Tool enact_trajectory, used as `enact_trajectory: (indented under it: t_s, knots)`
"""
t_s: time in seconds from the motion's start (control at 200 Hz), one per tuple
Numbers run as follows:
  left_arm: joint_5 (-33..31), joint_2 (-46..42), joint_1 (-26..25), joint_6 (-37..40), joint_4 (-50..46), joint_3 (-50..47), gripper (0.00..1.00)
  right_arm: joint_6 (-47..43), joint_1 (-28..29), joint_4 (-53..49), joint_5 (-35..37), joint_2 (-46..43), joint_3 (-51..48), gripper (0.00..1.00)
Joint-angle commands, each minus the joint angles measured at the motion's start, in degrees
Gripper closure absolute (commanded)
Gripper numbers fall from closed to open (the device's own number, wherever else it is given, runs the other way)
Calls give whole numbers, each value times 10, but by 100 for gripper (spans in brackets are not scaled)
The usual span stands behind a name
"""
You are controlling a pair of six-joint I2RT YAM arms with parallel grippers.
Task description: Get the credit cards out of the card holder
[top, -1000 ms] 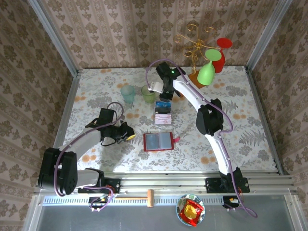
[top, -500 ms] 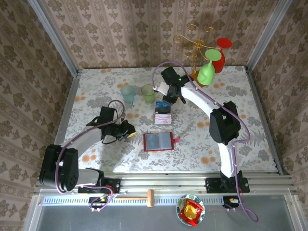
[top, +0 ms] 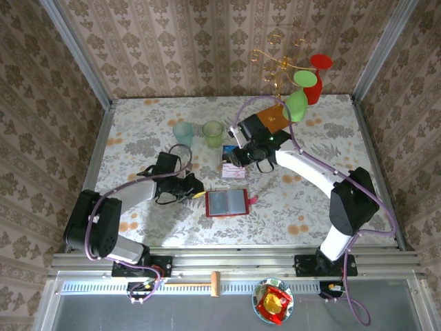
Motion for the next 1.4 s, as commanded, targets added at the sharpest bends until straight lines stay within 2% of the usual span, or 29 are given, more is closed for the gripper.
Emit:
enact_trajectory:
  t_s: [0.0,0.165,0.31,0.765,0.785,0.89,1.395]
  knots:
    - [14,11,-15,-10,15,7,90,181,8,54,-89,-22,-52,69]
    - [6,13,-20,-23,36,-18,91,305,28,99,-159,-27,-116,75]
    - [-5,17,-48,-33,52,-39,93,358,44,123,-202,-13,-144,75]
    - [-27,23,-59,-20,23,-55,96,408,65,191,-239,48,-175,68]
    - [-44,23,-59,-18,21,-54,96,409,66,192,-241,51,-175,68]
    - [-51,28,-59,-10,11,-54,96,413,69,197,-247,68,-171,67]
    - [-46,44,-58,-7,18,-62,96,414,79,196,-255,108,-161,63]
